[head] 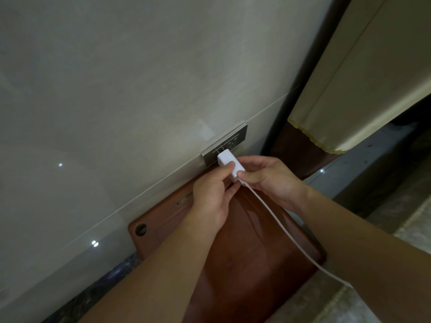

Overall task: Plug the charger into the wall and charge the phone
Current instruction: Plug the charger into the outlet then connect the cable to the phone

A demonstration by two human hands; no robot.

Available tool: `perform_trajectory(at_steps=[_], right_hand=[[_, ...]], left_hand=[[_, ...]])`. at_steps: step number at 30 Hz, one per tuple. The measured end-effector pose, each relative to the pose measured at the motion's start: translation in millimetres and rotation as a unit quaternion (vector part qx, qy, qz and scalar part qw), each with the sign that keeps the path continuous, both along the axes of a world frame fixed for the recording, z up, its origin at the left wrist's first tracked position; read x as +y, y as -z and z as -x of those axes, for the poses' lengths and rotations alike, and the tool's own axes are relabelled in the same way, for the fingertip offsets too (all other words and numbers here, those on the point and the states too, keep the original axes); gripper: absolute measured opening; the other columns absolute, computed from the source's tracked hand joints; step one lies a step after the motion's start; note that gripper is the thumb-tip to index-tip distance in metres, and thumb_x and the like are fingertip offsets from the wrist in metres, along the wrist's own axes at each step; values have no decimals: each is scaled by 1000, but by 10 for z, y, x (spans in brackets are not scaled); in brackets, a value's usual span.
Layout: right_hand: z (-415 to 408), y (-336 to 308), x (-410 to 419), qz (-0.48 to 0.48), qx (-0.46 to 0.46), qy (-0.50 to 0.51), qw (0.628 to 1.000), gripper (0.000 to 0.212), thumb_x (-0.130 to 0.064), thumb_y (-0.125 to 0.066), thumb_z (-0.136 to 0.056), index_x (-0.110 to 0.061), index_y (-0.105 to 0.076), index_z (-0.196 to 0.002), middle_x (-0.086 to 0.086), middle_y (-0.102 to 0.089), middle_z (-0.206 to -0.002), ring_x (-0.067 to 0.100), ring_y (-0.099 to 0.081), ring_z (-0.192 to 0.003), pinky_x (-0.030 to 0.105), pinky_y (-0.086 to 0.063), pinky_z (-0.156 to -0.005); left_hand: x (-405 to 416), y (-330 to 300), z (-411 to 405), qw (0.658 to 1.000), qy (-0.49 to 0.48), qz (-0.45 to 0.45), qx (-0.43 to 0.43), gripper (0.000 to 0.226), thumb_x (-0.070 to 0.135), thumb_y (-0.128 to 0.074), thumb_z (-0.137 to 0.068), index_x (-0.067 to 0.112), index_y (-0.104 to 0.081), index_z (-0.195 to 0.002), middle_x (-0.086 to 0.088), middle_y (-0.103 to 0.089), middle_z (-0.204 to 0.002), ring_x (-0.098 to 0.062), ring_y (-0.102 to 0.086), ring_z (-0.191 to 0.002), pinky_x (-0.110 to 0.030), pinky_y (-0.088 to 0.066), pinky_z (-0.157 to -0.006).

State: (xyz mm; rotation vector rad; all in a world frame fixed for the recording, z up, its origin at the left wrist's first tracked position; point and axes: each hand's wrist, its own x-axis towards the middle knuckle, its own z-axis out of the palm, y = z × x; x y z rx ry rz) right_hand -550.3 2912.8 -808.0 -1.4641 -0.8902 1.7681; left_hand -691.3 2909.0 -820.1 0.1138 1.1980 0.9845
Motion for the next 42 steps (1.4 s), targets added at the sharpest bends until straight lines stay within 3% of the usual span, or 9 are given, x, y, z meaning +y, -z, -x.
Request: perform_trajectory(at_steps=[4,13,18,22,26,30,34,38,42], right_hand=[[-5,-6,-12,-22,-26,-15,999,40,-2,-71,-87,-10,-68,-127,11,-74,-118,23,-70,-109,36,-55,-98],[79,7,-75,-67,-30,-2,997,38,0,-66,-91,-6,-66,-128,11,-74,-117,18,-71,-105,28,-56,-94],[95,-9,-26,-64,-20,16,998,36,4,-63,-92,-1,-65,-128,20,-72,-118,28,-70,-106,37,-55,-97],[116,10,-14,-65,-24,16,998,36,4,-63,-92,-2,-66,-127,16,-74,-116,20,-71,-101,29,-57,-92],[103,26,22,-73,-27,14,997,34,4,-62,-92,-1,-66,-126,17,-74,-114,23,-72,-100,32,-58,-91],[93,32,41,-60,-19,17,998,34,6,-62,-92,0,-67,-125,20,-74,-114,29,-71,-101,41,-55,-96],[77,41,36,-55,-27,12,998,34,2,-64,-92,-3,-67,-125,16,-75,-114,32,-71,-108,44,-54,-100],[94,66,32,-46,-39,22,998,31,0,-67,-91,-3,-68,-121,16,-76,-111,32,-71,-106,48,-53,-102],[92,55,31,-35,-49,28,998,27,-1,-68,-90,0,-70,-116,19,-76,-107,33,-72,-101,49,-53,-101]], left_hand=[[-14,30,-23,1000,-9,-10,23,32,5,-72,-88,-5,-69,-117,-22,-72,-119,-31,-69,-111,-36,-59,-81],[-32,53,-22,996,-22,-52,63,12,3,-73,-88,0,-73,-100,-8,-79,-83,-16,-77,-78,-36,-64,-76],[19,39,-46,997,-36,-49,53,7,4,-72,-88,4,-74,-95,-6,-79,-81,-16,-76,-78,-37,-63,-77],[49,33,-16,997,-32,-50,50,5,2,-72,-87,4,-74,-91,-7,-78,-80,-18,-75,-77,-37,-62,-75],[95,14,-17,997,-43,-31,47,18,2,-72,-87,-1,-73,-105,-16,-76,-99,-25,-74,-91,-43,-61,-81],[114,5,-52,997,-57,-23,43,12,1,-72,-87,3,-73,-98,-14,-74,-94,-23,-71,-84,-39,-61,-73],[85,7,-73,997,-68,-18,40,9,1,-72,-86,4,-74,-95,-13,-75,-91,-22,-72,-83,-39,-61,-76],[60,6,-71,997,-69,-12,30,17,1,-73,-86,-3,-73,-102,-18,-76,-99,-24,-74,-89,-36,-62,-77],[63,-7,-89,997,-80,4,21,19,0,-73,-85,-7,-72,-104,-17,-76,-93,-20,-75,-79,-31,-63,-71]])
